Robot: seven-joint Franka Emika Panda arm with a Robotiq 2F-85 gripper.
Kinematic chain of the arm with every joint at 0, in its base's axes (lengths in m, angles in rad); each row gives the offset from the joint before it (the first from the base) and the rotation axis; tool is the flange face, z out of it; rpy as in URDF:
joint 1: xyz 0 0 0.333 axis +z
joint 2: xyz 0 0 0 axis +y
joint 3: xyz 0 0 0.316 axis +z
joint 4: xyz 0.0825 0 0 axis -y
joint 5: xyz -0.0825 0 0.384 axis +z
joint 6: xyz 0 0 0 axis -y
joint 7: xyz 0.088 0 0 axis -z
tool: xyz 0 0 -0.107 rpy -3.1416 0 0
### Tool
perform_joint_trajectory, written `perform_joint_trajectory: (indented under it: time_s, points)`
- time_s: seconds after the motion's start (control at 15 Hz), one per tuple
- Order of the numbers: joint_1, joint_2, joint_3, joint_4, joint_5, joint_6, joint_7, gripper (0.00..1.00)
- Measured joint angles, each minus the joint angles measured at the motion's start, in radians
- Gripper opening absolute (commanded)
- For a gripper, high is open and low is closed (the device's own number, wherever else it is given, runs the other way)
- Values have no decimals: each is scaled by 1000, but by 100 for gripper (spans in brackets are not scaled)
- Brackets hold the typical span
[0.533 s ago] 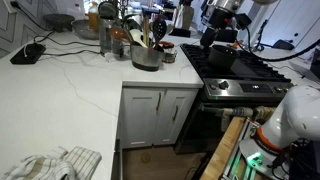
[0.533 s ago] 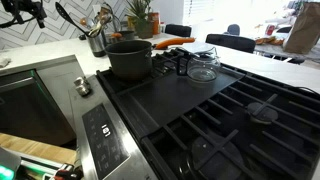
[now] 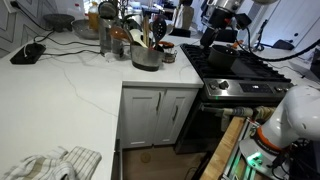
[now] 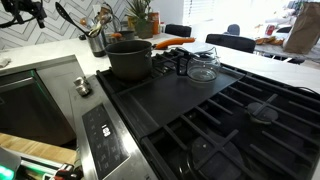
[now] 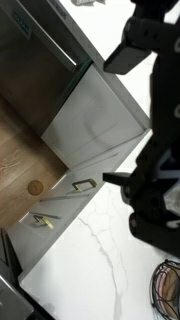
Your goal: Move the pot to the plate in from
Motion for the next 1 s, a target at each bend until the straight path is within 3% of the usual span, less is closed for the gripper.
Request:
perform_joint_trajectory:
  time_s: [0.53, 1.0]
  points:
    - [-8, -1, 3, 0, 0, 1, 0, 100]
    - [-76, -19, -11, -9, -4, 2, 0, 100]
